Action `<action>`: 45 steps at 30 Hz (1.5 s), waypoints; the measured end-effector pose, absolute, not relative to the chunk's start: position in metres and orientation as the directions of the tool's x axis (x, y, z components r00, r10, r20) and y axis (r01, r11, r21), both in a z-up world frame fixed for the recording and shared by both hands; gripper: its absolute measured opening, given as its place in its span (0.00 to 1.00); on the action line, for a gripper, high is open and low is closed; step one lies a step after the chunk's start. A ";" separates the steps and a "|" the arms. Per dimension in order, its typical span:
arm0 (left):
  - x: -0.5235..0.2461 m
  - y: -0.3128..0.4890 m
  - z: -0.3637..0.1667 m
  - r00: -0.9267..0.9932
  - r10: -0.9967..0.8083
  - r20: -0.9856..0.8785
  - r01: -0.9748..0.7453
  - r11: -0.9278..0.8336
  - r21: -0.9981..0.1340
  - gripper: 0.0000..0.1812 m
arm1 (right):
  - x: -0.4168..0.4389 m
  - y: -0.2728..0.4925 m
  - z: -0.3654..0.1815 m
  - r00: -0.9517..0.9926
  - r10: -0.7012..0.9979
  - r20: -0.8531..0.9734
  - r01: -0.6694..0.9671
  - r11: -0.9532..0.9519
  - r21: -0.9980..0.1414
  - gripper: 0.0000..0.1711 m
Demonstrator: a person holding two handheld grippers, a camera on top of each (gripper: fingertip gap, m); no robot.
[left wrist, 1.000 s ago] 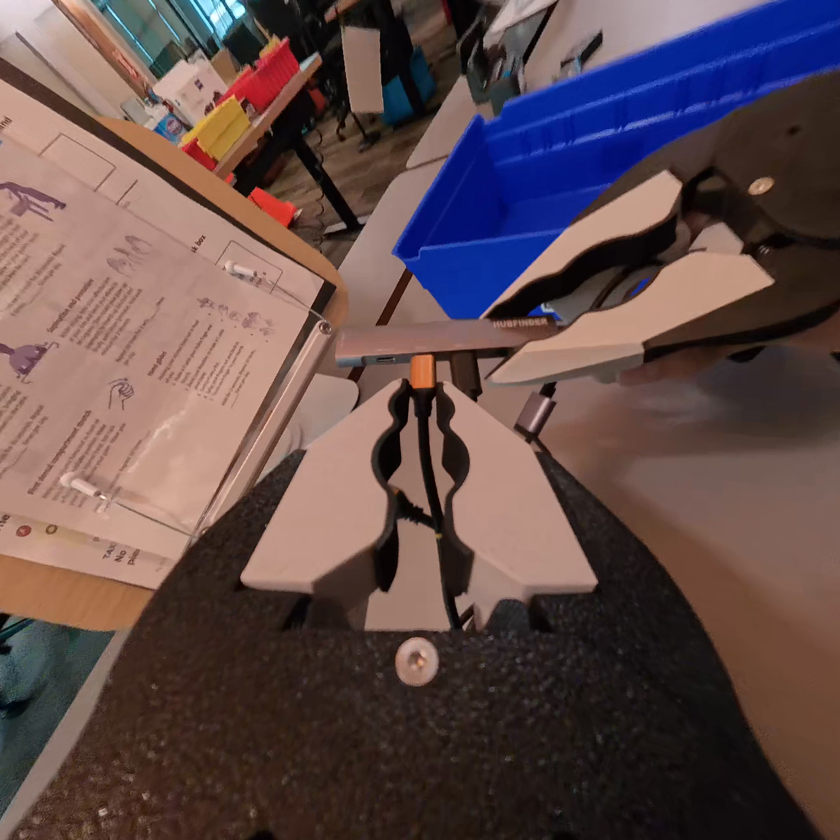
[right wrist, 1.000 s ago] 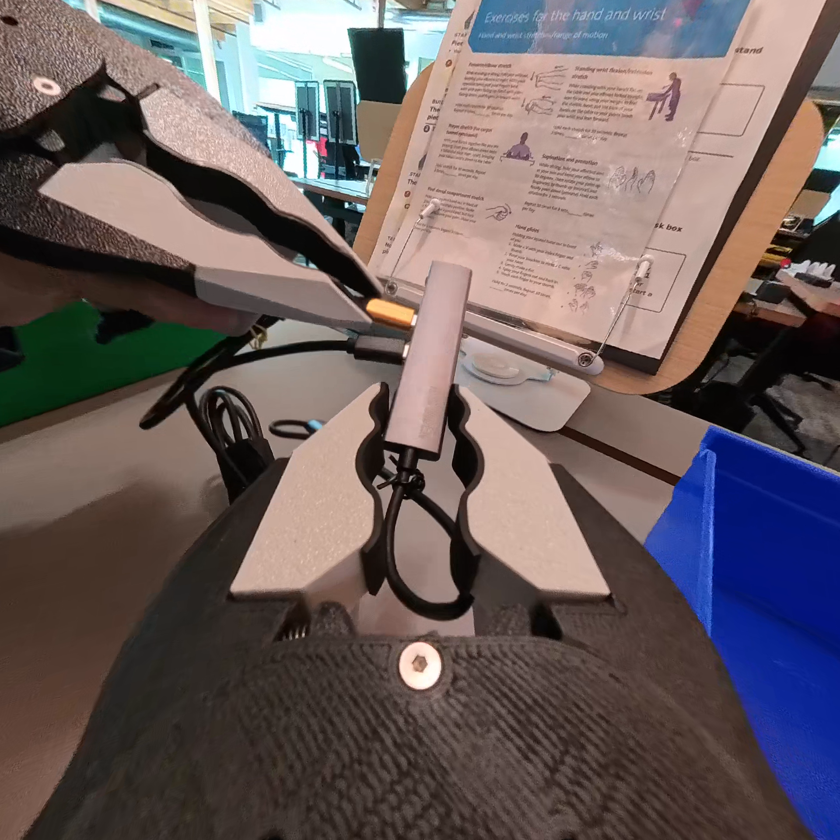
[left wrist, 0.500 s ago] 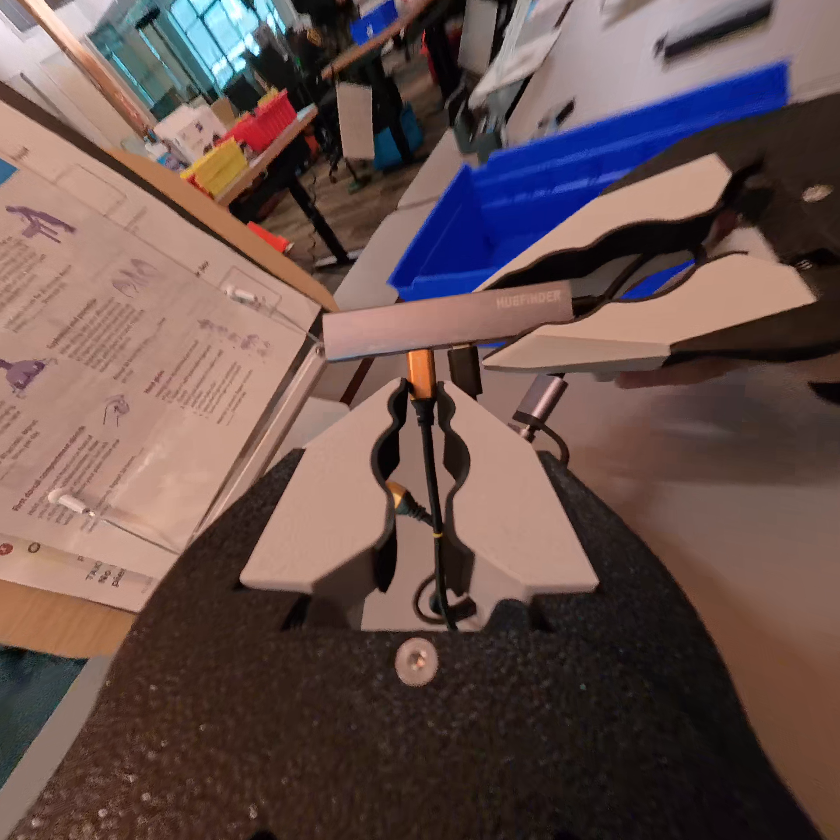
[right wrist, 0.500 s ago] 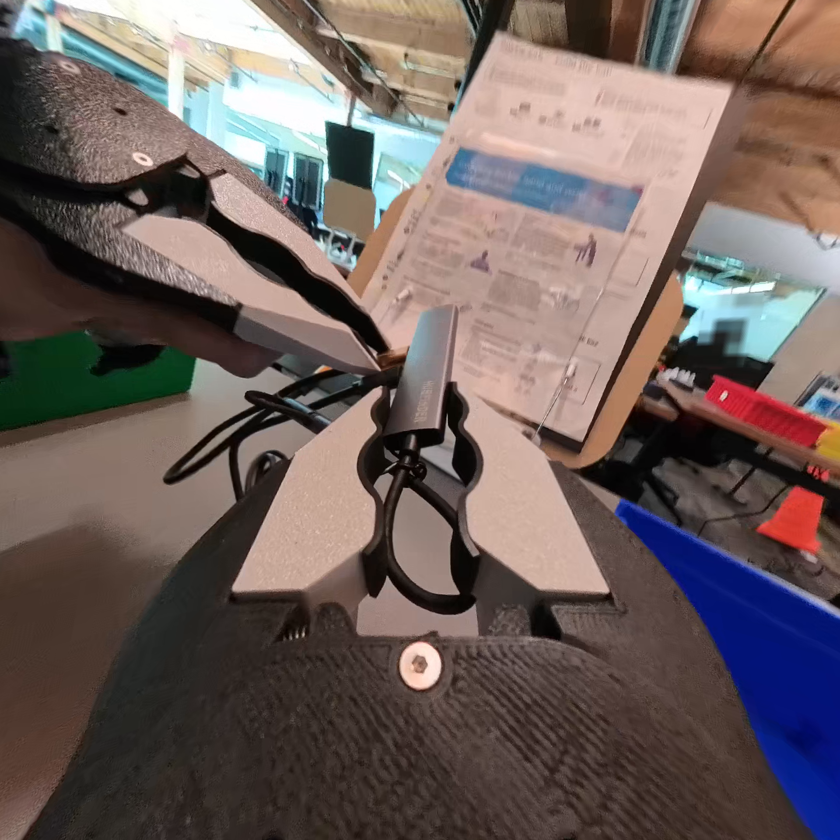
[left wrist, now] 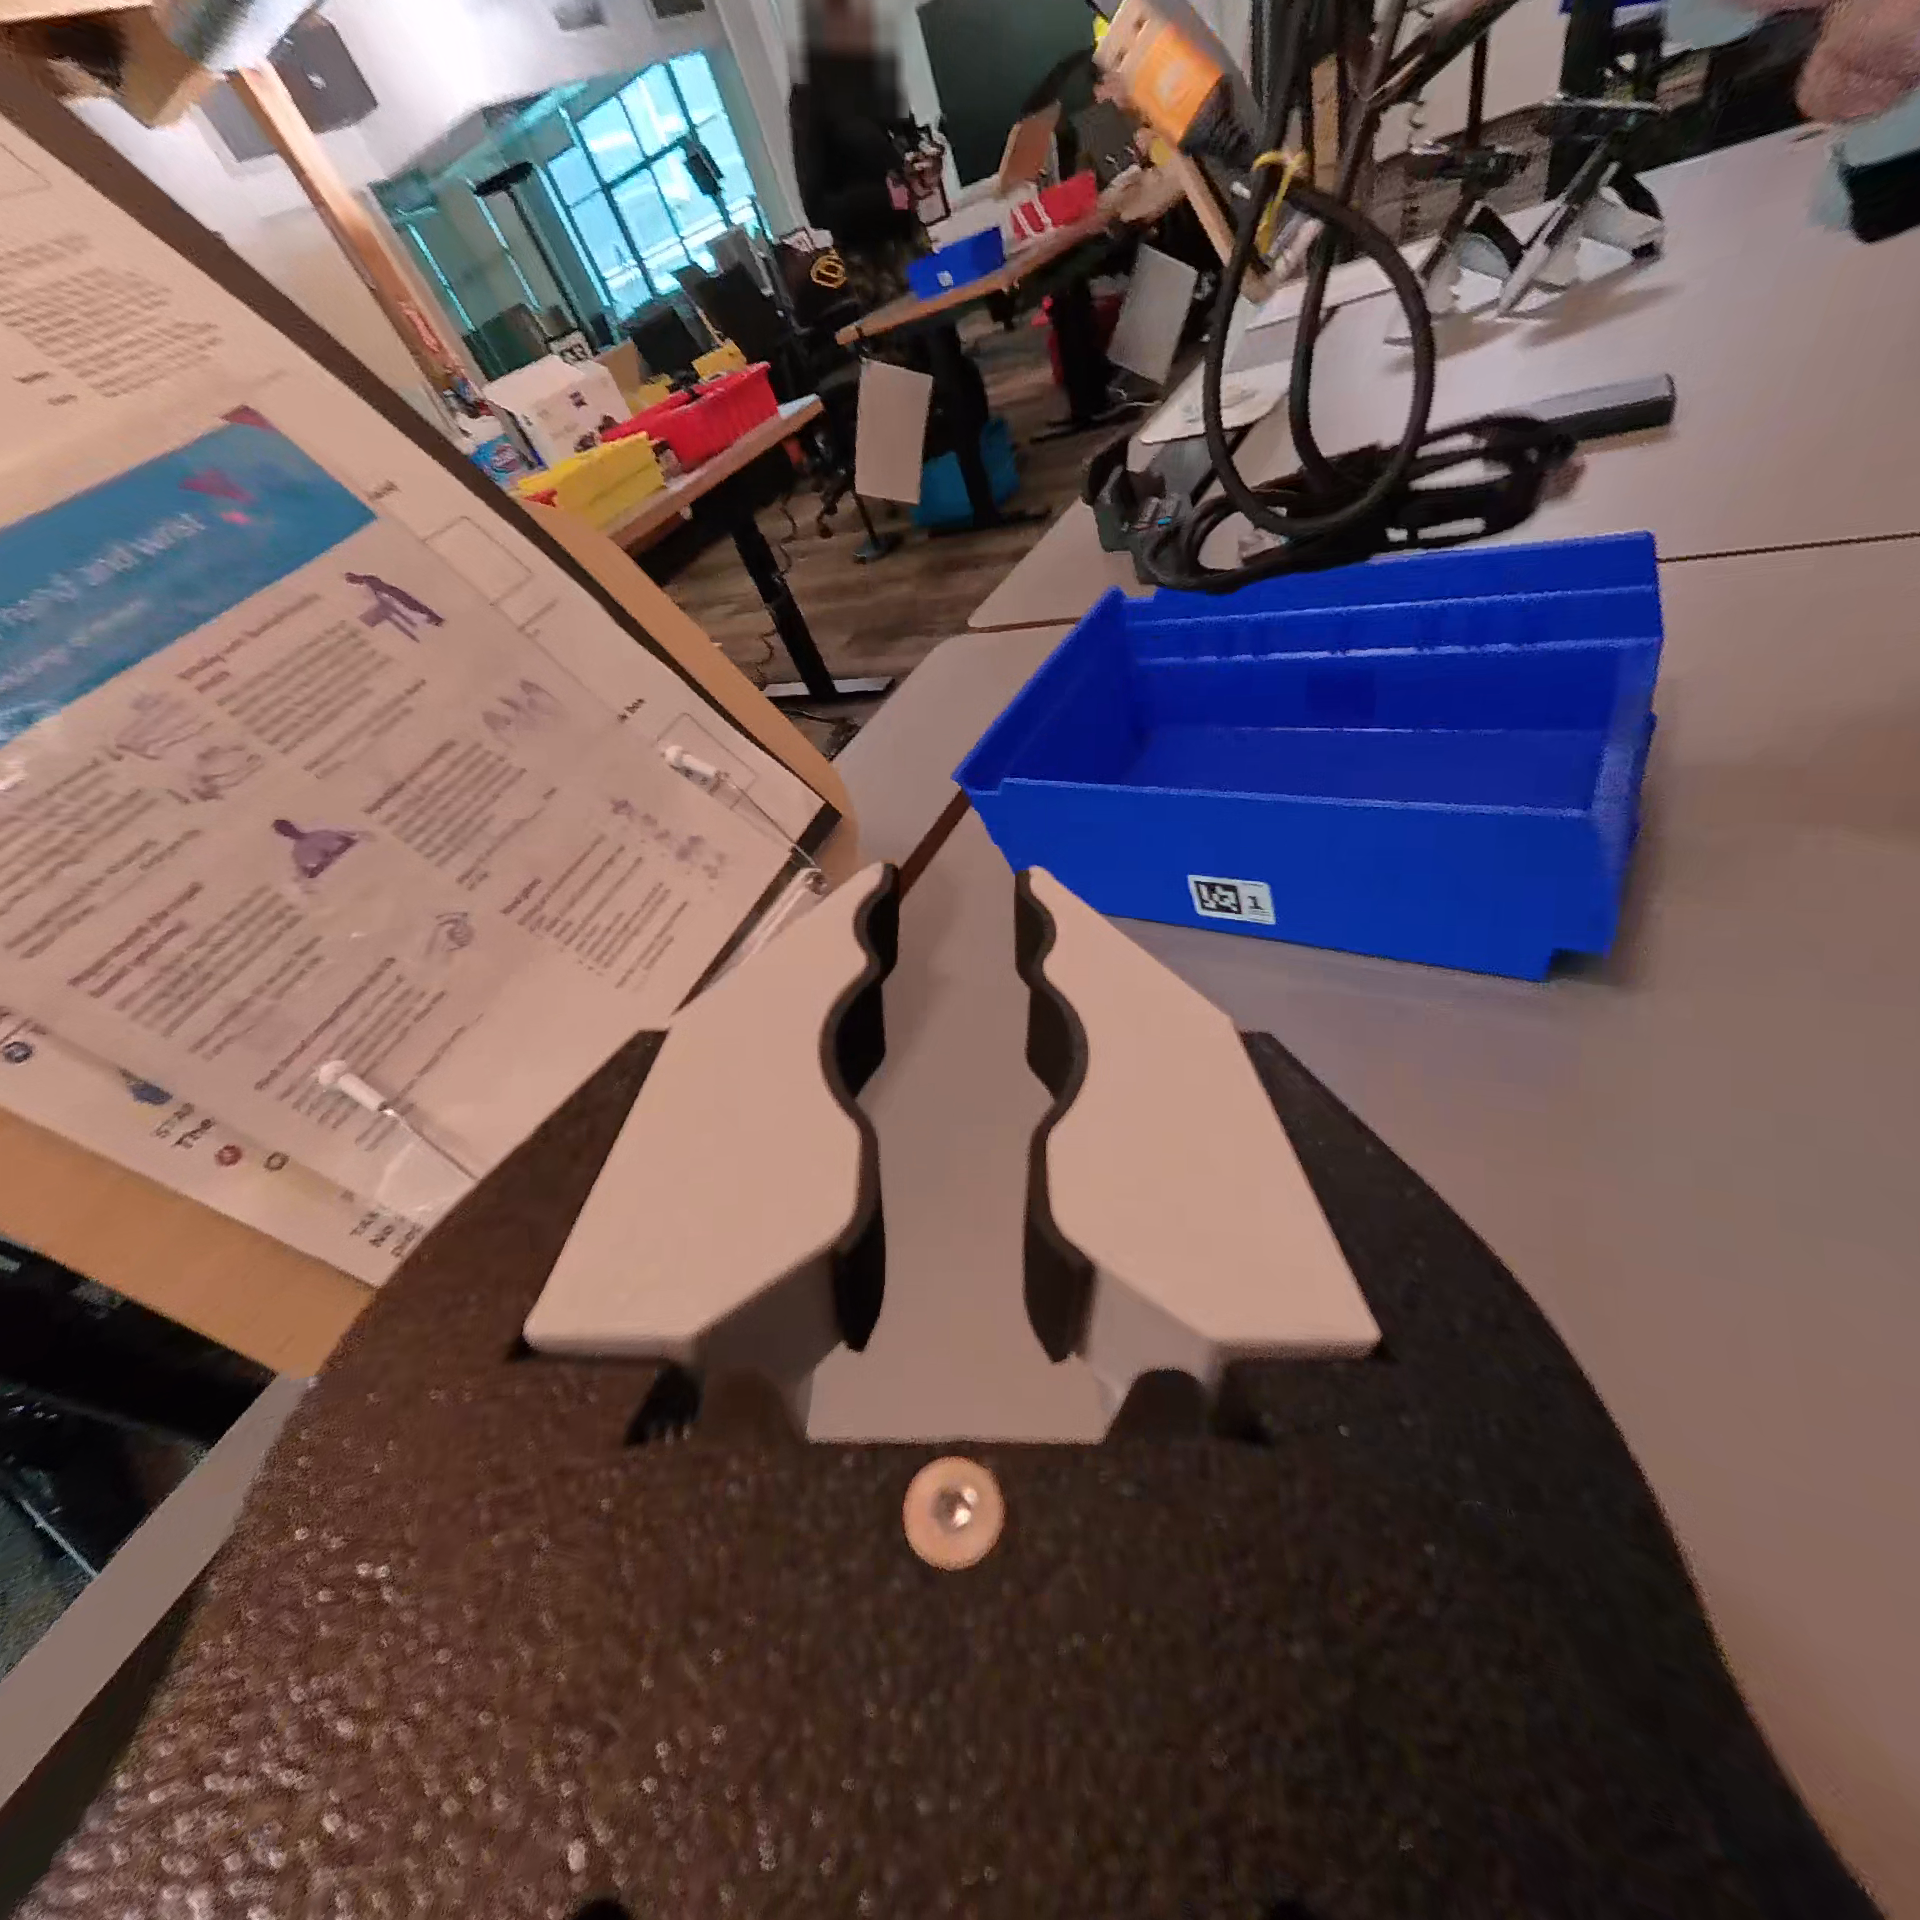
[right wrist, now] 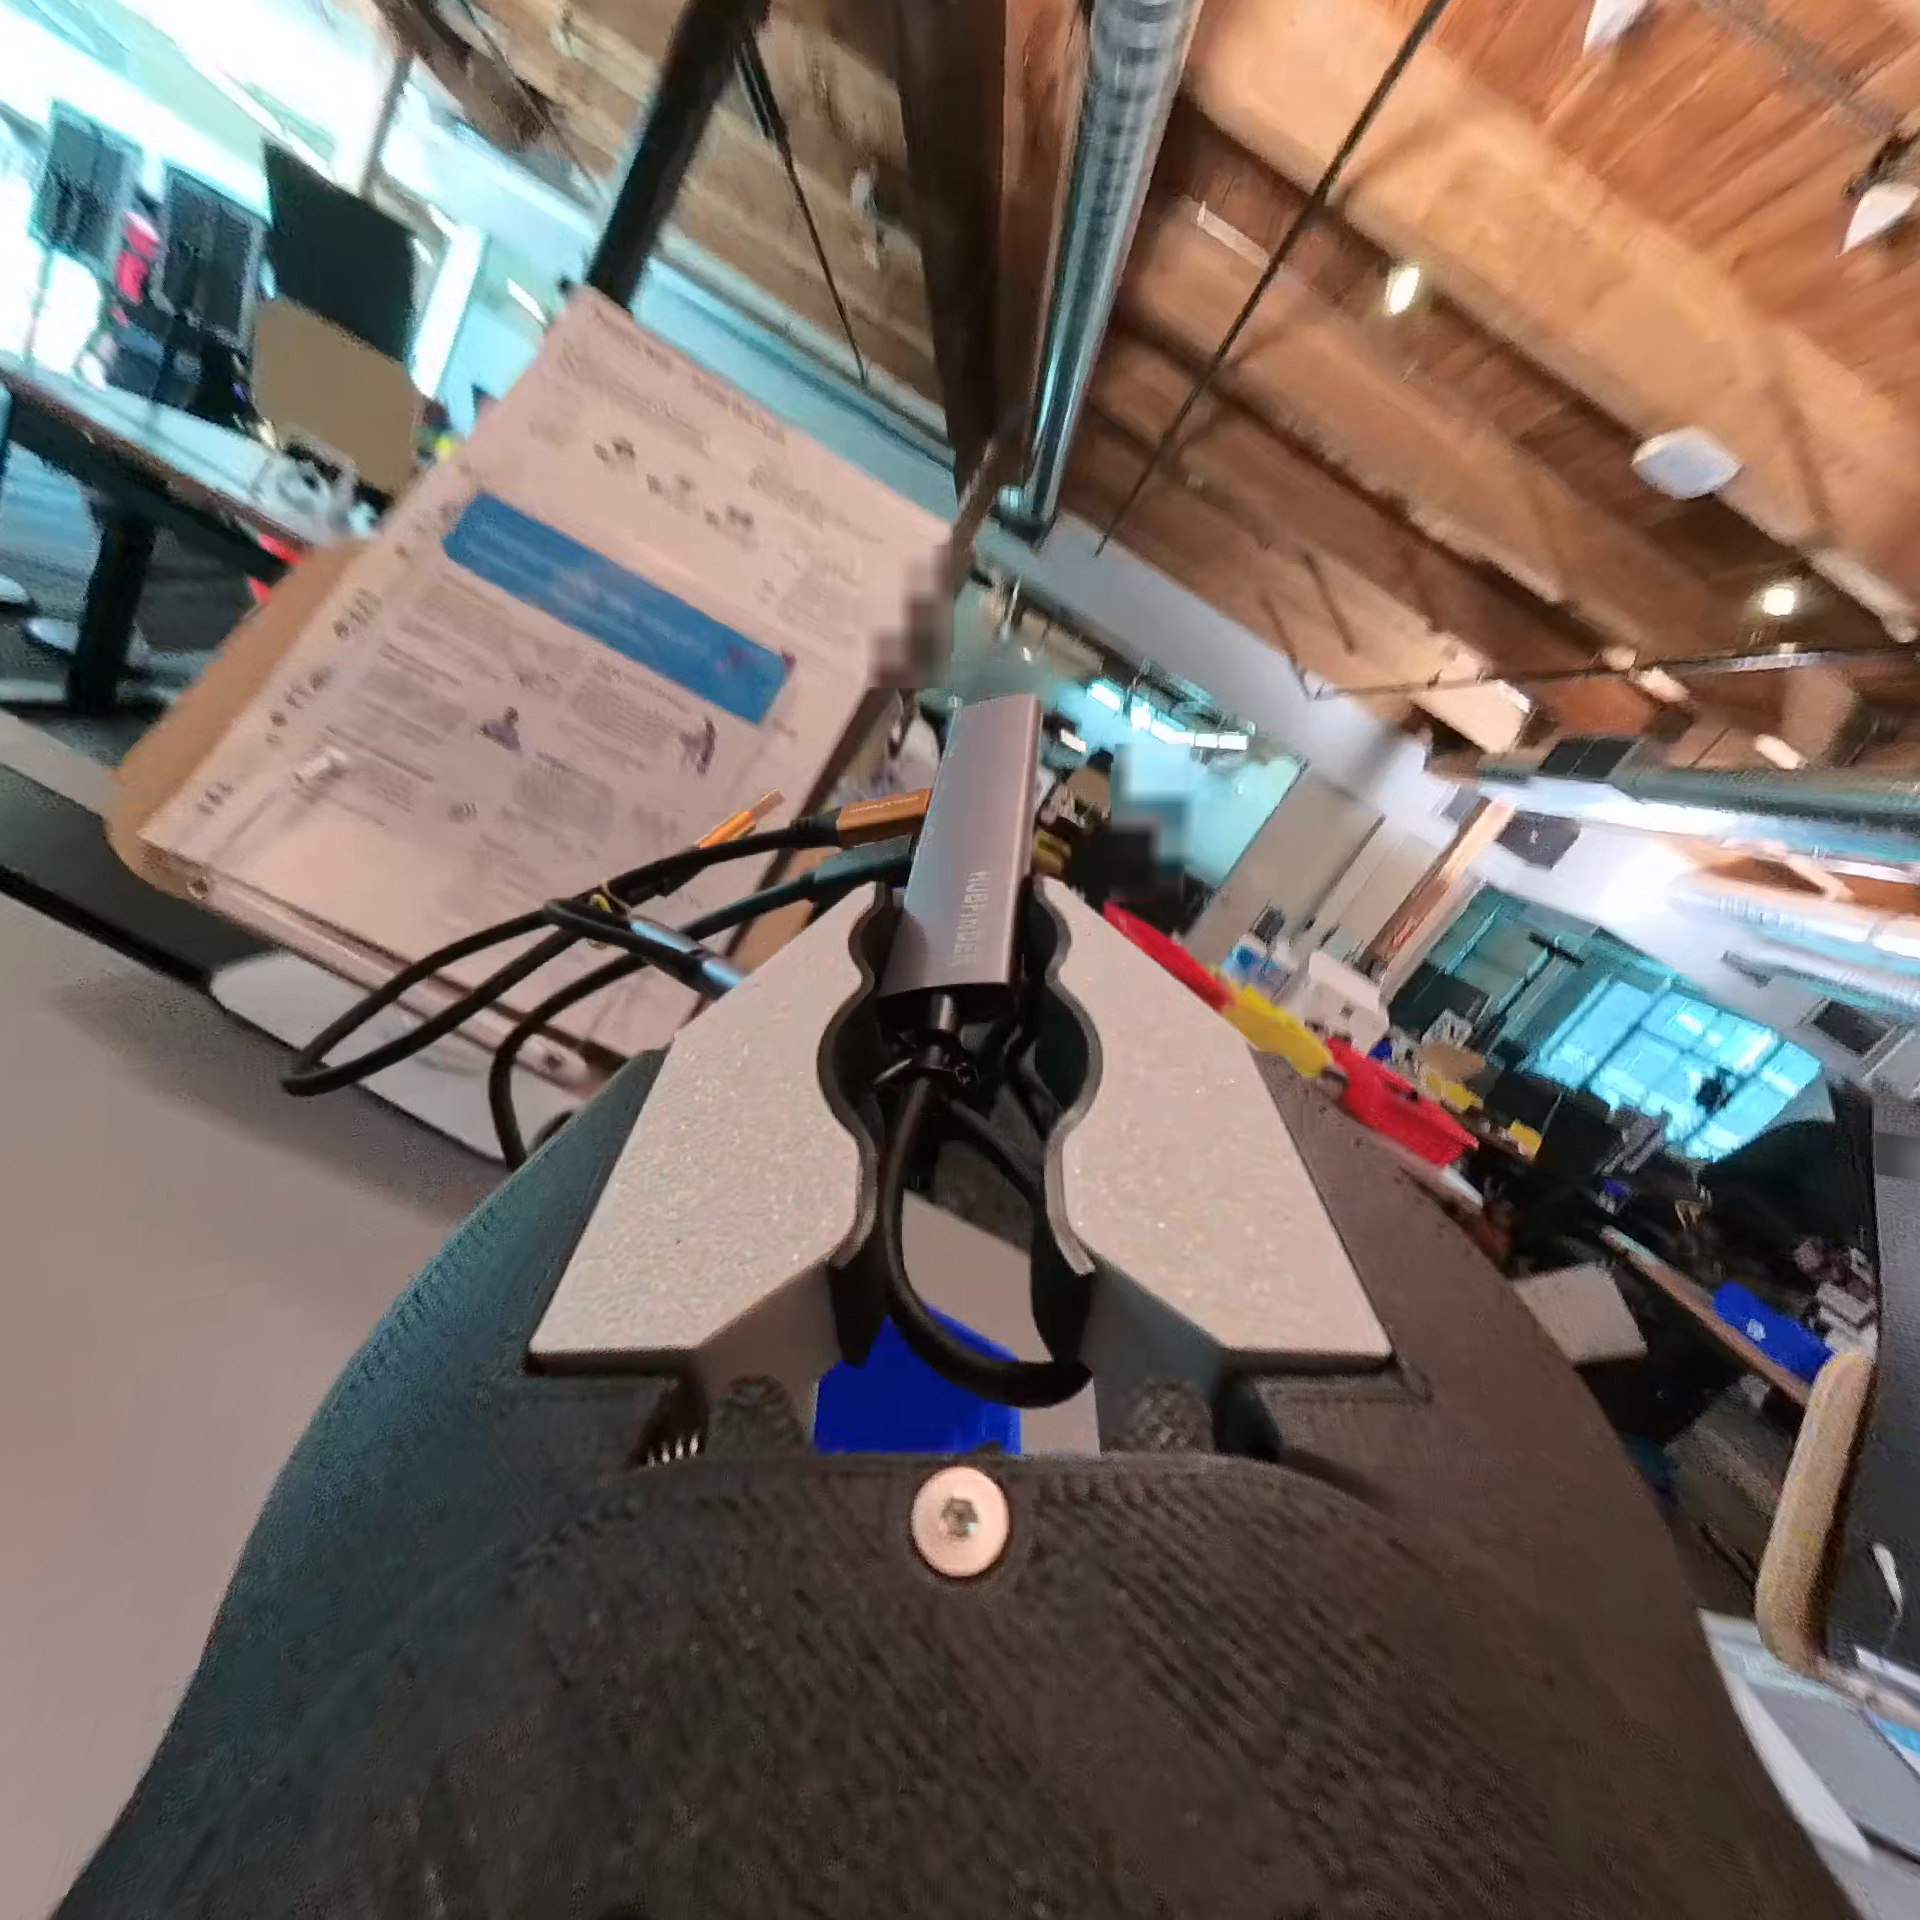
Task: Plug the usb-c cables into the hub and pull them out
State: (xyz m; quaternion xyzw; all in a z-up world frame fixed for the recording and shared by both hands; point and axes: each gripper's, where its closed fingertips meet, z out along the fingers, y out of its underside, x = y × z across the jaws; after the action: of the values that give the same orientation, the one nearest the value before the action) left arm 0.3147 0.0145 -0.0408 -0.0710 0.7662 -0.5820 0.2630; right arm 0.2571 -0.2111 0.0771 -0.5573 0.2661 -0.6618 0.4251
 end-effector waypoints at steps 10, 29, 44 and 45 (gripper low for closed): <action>0.296 0.004 -0.049 -0.911 -0.328 -0.251 0.141 0.326 -0.935 0.11 | 0.318 -0.289 -0.113 0.120 -0.920 0.374 -0.364 -0.391 -0.845 0.26; 0.319 0.129 -0.068 -0.748 -0.627 -0.220 -0.140 0.473 -0.870 0.11 | 0.233 0.002 -0.110 0.571 -0.779 0.258 0.088 -0.254 -0.963 0.30; 0.407 0.388 -0.254 -0.798 -0.515 -0.312 -0.541 0.841 -0.006 0.19 | 0.249 0.065 -0.169 0.756 -0.610 0.236 0.106 -0.242 -0.964 0.29; 0.406 0.394 -0.262 -0.797 -0.521 -0.306 -0.559 0.828 0.047 0.19 | 0.251 0.063 -0.169 0.759 -0.616 0.211 0.088 -0.224 -0.971 0.29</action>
State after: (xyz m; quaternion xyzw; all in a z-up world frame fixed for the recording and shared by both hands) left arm 0.4057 0.3941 -0.2625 -0.2857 0.9454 0.0674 0.1414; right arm 0.2505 0.0635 -0.1690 -0.7244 0.1821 -0.2956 0.5956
